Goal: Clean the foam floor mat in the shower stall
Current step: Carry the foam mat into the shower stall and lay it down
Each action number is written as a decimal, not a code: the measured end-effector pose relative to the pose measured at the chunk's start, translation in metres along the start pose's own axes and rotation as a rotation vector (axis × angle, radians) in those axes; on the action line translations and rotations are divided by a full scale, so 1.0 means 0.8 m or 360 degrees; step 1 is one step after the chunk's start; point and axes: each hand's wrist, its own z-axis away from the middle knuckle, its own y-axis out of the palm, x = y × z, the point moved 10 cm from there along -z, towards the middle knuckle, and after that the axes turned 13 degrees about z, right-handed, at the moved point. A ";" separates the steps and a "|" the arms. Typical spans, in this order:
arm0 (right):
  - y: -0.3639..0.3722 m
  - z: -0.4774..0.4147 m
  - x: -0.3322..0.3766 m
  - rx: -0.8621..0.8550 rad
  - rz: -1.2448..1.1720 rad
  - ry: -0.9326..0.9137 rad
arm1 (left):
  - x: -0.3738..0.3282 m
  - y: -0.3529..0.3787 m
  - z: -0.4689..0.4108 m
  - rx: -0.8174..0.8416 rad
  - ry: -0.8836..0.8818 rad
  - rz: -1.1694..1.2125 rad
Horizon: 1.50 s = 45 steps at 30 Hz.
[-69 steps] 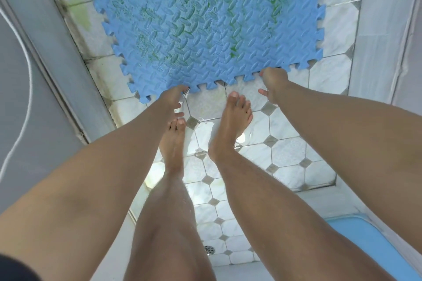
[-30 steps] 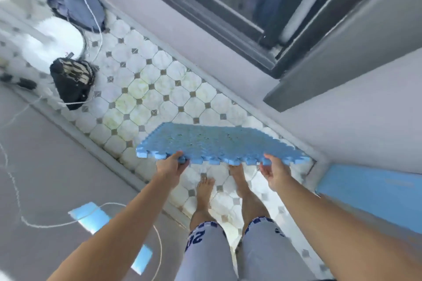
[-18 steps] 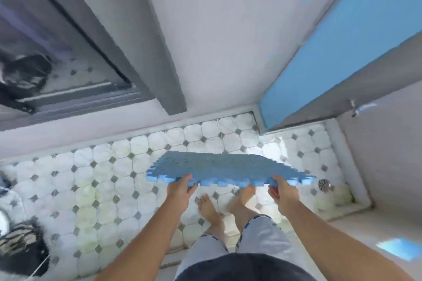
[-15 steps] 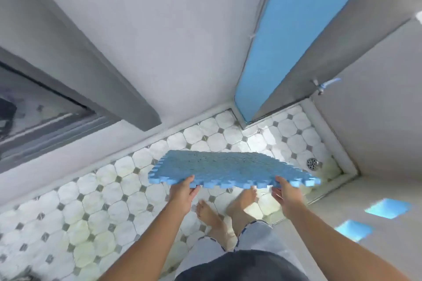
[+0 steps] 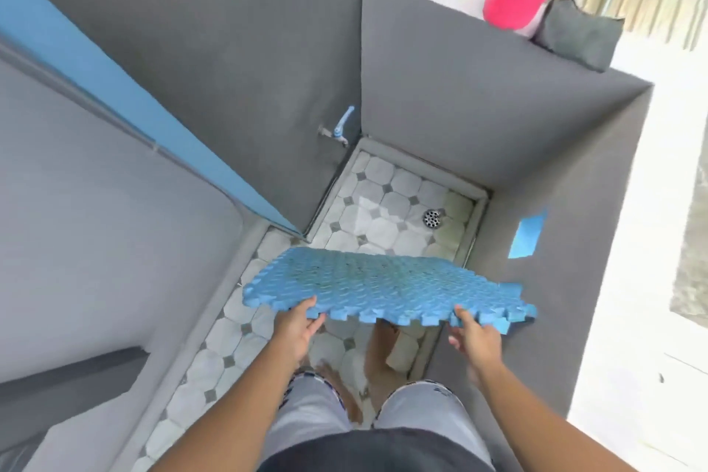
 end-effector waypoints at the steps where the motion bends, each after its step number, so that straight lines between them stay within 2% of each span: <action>1: 0.006 -0.005 -0.001 0.0018 -0.0044 0.0031 | -0.007 0.012 -0.005 0.0023 -0.0007 -0.0036; 13: 0.035 -0.031 0.051 -0.0330 -0.0535 0.0197 | -0.064 0.153 -0.054 0.0286 -0.0106 -0.0234; 23: 0.085 -0.100 0.111 -0.0276 -0.0886 0.0215 | -0.114 0.303 -0.139 0.0372 -0.0057 -0.0421; 28: 0.106 -0.161 0.137 -0.0233 -0.0913 0.0231 | -0.110 0.353 -0.180 0.0371 -0.0061 -0.0428; 33: 0.087 -0.203 0.156 -0.0281 -0.0964 0.0245 | -0.081 0.382 -0.184 0.0398 -0.0148 -0.0438; 45: 0.072 -0.220 0.143 -0.0283 -0.0927 0.0300 | -0.069 0.368 -0.185 0.0282 -0.0048 -0.0386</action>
